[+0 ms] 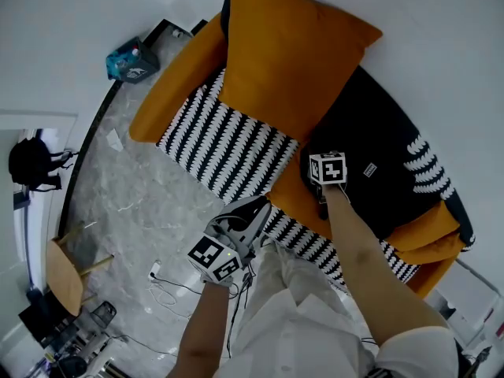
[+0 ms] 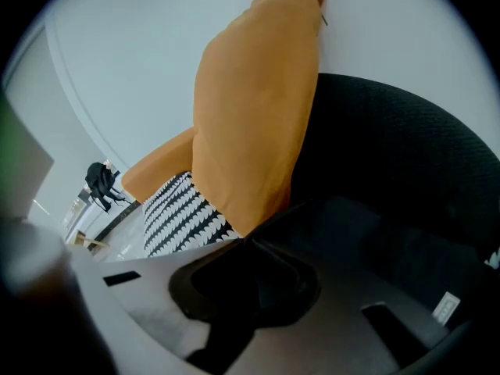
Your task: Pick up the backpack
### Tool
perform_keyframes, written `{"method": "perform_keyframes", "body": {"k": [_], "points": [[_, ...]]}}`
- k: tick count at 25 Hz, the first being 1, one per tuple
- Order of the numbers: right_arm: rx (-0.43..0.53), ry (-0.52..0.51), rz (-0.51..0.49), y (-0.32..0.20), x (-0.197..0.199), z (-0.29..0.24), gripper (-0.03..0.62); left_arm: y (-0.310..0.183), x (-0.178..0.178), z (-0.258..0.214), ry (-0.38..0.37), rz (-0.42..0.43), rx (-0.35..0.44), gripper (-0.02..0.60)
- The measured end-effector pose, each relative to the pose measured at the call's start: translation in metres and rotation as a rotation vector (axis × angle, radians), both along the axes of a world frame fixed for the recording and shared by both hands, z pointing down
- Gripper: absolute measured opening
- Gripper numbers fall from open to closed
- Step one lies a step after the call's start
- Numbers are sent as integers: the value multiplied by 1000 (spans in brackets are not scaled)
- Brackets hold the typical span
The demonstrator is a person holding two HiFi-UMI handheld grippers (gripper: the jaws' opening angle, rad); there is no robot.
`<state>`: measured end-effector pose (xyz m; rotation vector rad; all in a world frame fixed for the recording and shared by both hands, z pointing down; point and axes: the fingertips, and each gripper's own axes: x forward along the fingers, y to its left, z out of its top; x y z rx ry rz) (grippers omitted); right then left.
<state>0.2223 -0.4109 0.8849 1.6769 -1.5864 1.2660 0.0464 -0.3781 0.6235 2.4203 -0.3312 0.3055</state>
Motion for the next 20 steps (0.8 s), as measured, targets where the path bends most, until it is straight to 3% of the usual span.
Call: {"method": "perform_keyframes", "body": {"k": [13, 20], "points": [[233, -113, 62, 52, -1, -124, 31, 25, 8, -59, 50, 44, 67, 48], [415, -298, 167, 107, 10, -203, 31, 52, 10, -95, 78, 70, 101, 48]]}}
